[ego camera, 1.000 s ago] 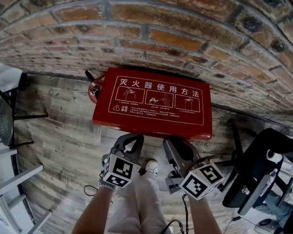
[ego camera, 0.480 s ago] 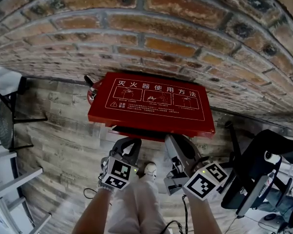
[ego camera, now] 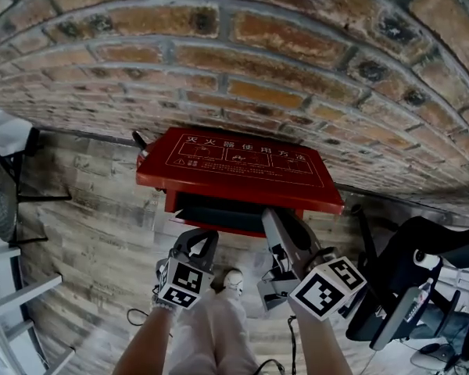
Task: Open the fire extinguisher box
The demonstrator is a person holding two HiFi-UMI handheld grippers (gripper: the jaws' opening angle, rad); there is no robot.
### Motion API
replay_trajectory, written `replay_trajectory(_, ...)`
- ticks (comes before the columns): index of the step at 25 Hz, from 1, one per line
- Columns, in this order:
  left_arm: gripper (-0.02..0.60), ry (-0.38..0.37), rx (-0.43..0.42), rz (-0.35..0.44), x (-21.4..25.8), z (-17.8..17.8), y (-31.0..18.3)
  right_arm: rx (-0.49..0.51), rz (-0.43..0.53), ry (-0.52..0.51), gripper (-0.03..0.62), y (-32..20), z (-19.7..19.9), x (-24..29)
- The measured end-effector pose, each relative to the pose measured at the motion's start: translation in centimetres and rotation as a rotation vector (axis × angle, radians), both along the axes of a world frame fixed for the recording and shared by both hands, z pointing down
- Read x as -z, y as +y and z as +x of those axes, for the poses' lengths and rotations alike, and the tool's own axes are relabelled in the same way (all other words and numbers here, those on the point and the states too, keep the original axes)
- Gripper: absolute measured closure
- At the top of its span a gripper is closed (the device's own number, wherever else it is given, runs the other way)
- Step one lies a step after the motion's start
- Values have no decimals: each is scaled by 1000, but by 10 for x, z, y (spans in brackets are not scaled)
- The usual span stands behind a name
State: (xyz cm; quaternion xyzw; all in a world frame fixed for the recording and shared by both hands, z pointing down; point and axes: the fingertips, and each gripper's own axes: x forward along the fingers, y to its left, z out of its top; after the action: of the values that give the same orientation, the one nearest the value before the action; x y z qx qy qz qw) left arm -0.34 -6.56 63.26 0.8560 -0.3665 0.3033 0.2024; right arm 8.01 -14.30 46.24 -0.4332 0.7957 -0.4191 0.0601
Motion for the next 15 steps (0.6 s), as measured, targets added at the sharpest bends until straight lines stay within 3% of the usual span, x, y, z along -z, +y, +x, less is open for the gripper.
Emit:
replay_trajectory(5,581,6,1,-8,1,0,-1,-14,34,42,591,-25,4,13)
replay_trajectory(15,581,12,-1,-5,3,1,-4,-29,102,68,591,-73,9,34)
